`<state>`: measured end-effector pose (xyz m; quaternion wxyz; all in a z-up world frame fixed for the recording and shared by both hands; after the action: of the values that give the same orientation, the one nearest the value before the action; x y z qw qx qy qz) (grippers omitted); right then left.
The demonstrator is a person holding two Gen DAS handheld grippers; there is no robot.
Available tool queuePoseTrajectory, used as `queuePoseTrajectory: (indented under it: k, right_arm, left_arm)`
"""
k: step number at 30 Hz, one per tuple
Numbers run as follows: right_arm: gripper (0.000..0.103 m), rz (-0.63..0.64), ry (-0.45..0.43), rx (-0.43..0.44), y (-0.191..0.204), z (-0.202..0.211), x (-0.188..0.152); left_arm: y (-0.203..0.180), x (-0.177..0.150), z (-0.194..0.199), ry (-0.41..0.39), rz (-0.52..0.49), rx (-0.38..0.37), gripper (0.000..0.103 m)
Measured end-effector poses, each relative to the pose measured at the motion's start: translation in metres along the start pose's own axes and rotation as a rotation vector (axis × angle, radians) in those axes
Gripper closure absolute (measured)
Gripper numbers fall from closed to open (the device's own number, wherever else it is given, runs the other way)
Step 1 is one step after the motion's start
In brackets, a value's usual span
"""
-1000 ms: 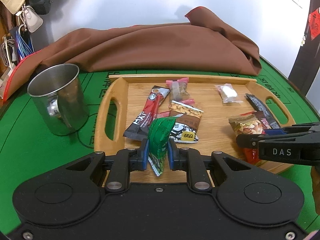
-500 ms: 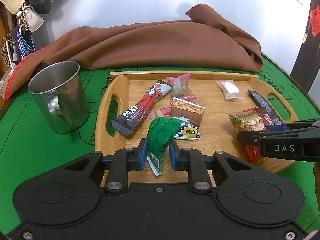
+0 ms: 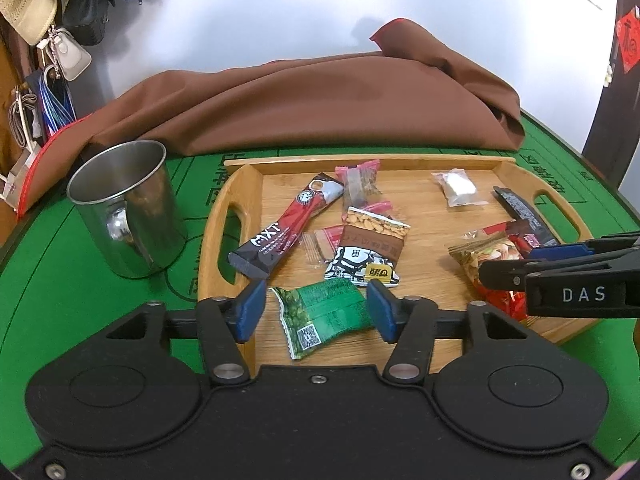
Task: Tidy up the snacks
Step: 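Open the left tool onto the tray while the right tool releases the nut bag, then move both open tools back to the white candy and jelly cup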
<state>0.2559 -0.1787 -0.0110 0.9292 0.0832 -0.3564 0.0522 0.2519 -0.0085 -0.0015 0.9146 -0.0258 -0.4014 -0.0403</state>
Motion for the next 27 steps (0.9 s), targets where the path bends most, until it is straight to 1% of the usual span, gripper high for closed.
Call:
queuePoseTrajectory:
  k: [3,5,7,11,16,22,27]
  right_arm:
    - [0.027,0.003,-0.010,-0.001,0.000,0.005,-0.001]
    - [0.025,0.005,-0.016,0.000,0.000,0.009,-0.002]
    - [0.022,0.009,-0.024,0.002,0.001,0.013,-0.003]
    - [0.018,0.019,-0.037,0.009,0.003,0.022,-0.007]
    - [0.015,0.052,-0.054,0.019,0.009,0.036,-0.018]
    - [0.014,0.092,-0.067,0.045,0.021,0.051,-0.033]
    - [0.014,0.137,-0.079,0.053,0.030,0.063,-0.047]
  left_arm:
    - [0.000,0.000,0.005,-0.009,-0.002,-0.001,0.035]
    - [0.000,-0.001,0.008,-0.016,-0.007,0.001,0.020]
    - [0.000,-0.001,0.013,-0.028,-0.009,0.000,0.015]
    - [0.000,-0.005,0.022,-0.037,-0.011,-0.006,0.011]
    - [0.000,-0.014,0.035,-0.050,-0.023,-0.001,0.009]
    - [0.002,-0.030,0.051,-0.052,-0.025,0.006,0.007]
    - [0.008,-0.045,0.065,-0.049,-0.002,-0.003,0.006]
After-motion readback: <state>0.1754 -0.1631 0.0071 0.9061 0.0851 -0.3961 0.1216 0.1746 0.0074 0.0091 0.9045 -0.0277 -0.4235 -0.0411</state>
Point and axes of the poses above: each gripper's, at about its wrist camera, not at the fingertips, and z roughly against the way its jaws point, y to its left, x to its top, the point moved 7 cm from there along -z, roughly the way its jaws point
